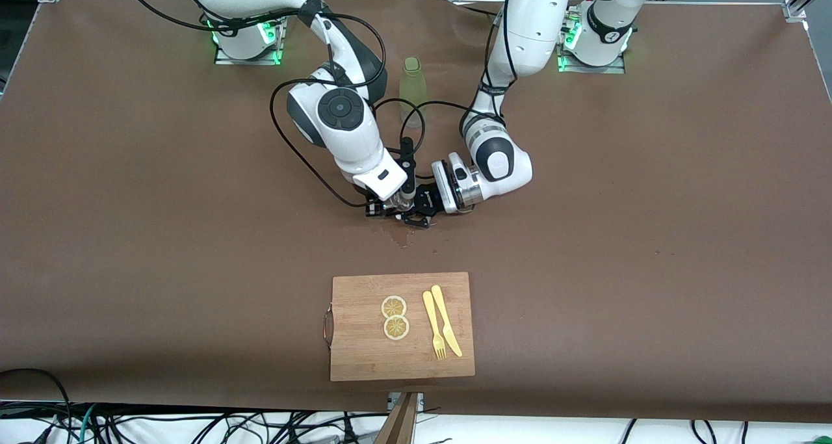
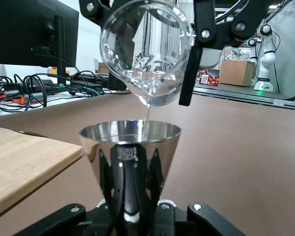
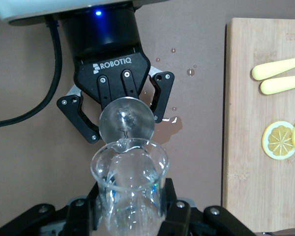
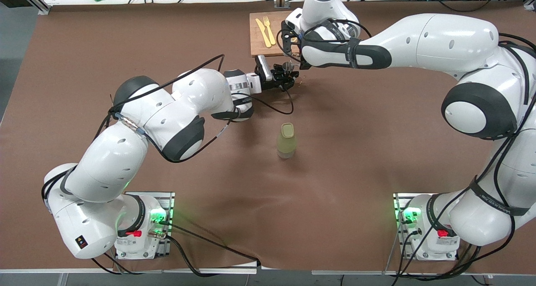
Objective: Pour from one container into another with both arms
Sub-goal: 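Tilt the glass cup with the right gripper, pouring into the held jigger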
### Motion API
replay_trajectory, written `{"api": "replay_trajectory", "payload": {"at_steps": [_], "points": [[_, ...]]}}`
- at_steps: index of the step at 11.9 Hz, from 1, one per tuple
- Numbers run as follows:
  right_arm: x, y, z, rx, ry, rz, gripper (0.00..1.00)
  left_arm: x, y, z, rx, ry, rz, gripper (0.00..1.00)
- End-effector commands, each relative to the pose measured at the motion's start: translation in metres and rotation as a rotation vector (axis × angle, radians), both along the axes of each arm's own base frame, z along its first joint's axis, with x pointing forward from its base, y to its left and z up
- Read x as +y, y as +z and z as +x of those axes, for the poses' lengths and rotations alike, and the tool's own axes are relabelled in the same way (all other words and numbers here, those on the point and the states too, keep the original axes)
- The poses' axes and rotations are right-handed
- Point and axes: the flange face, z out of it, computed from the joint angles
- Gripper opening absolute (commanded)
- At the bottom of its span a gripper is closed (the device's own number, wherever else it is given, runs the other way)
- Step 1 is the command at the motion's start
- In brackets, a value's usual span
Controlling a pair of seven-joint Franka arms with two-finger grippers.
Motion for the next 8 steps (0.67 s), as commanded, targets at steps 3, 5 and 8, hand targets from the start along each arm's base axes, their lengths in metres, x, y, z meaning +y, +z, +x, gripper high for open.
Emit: {"api": "replay_trajectory", "payload": {"at_steps": [3,5,8], "points": [[-0.008,0.001,0.010,0.032,-0.070,0.124,0.34,-0.005,0.002,0.004,-0.021,0.063,-0.021,0.00],[-0.022,0.001,0.020,0.065,-0.069,0.175,0.34,-0.005,0.002,0.004,-0.021,0.062,-0.021,0.00],[-0.058,0.002,0.044,0.122,-0.107,0.307,0.34,-0.004,0.002,0.006,-0.022,0.065,-0.020,0.00]]}}
